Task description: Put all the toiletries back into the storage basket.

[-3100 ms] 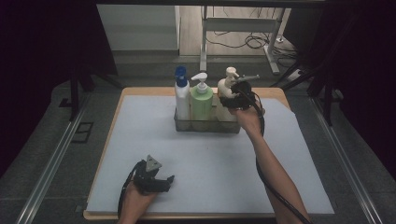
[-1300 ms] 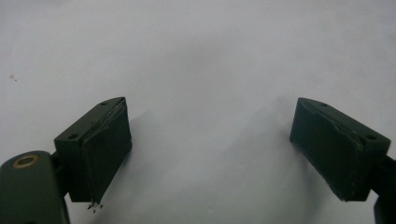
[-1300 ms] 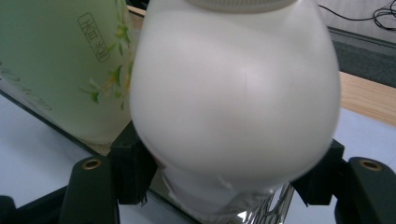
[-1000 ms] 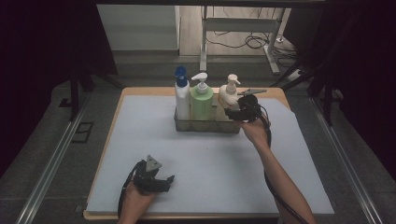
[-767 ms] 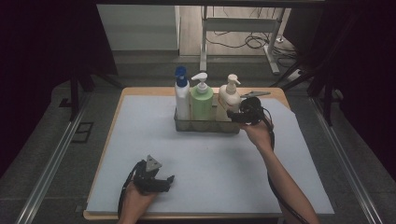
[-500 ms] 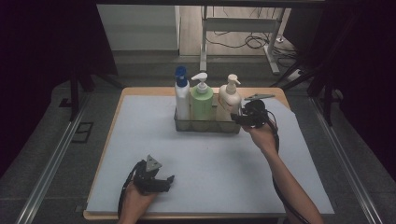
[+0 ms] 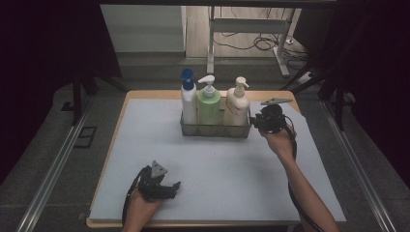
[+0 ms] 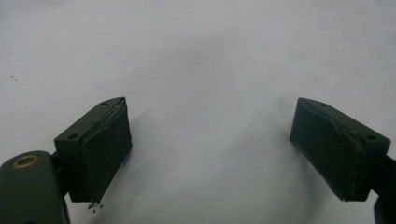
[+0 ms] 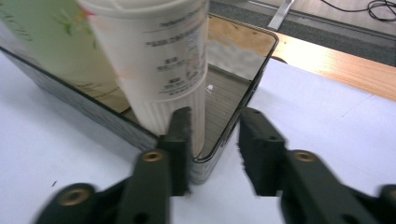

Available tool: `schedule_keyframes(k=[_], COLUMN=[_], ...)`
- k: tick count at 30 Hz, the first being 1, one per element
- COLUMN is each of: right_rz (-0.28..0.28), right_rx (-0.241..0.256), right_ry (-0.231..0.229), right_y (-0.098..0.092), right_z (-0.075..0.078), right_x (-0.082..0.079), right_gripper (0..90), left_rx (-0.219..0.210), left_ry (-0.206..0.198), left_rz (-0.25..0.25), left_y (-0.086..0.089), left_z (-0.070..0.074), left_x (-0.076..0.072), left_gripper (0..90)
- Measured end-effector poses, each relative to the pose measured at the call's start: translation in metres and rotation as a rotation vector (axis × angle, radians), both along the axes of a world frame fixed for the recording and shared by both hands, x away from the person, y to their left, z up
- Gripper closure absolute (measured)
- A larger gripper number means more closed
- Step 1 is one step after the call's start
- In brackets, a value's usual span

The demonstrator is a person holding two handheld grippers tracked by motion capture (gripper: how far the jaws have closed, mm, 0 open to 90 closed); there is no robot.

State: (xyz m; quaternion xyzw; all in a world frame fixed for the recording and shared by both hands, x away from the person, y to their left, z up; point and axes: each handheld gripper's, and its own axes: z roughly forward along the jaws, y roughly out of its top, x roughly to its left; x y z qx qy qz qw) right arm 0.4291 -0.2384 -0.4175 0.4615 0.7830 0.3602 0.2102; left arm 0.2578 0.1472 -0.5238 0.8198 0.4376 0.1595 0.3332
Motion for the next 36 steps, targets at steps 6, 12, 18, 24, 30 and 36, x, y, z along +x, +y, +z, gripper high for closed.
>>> schedule_keyframes(k=[6, 12, 18, 24, 30, 36], right_rz=[-0.023, -0.037, -0.035, -0.048, -0.042, -0.024], right_rx=[-0.009, 0.0, 0.024, 0.053, 0.04, 0.032], right_ry=[0.004, 0.012, 0.011, 0.042, 0.053, 0.055], right_y=[0.001, 0.006, 0.013, 0.014, 0.018, 0.025], right_z=[-0.008, -0.014, -0.021, -0.029, -0.036, -0.04], right_x=[0.012, 0.023, 0.032, 0.038, 0.039, 0.037], right_gripper=[86.5, 89.7, 89.8, 89.8, 89.7, 89.6], left_rx=[0.0, 0.0, 0.002, 0.0, 0.0, 0.0], left_ry=[0.0, 0.0, 0.0, 0.001, 0.001, 0.001], left_rz=[0.0, 0.0, -0.001, 0.0, 0.0, 0.0], left_y=[0.0, 0.0, 0.0, 0.0, 0.0, 0.0], left_z=[0.0, 0.0, 0.0, 0.0, 0.0, 0.0], left_x=[0.0, 0.0, 0.0, 0.0, 0.0, 0.0], left_gripper=[12.1, 12.1, 12.1, 12.1, 12.1, 12.1])
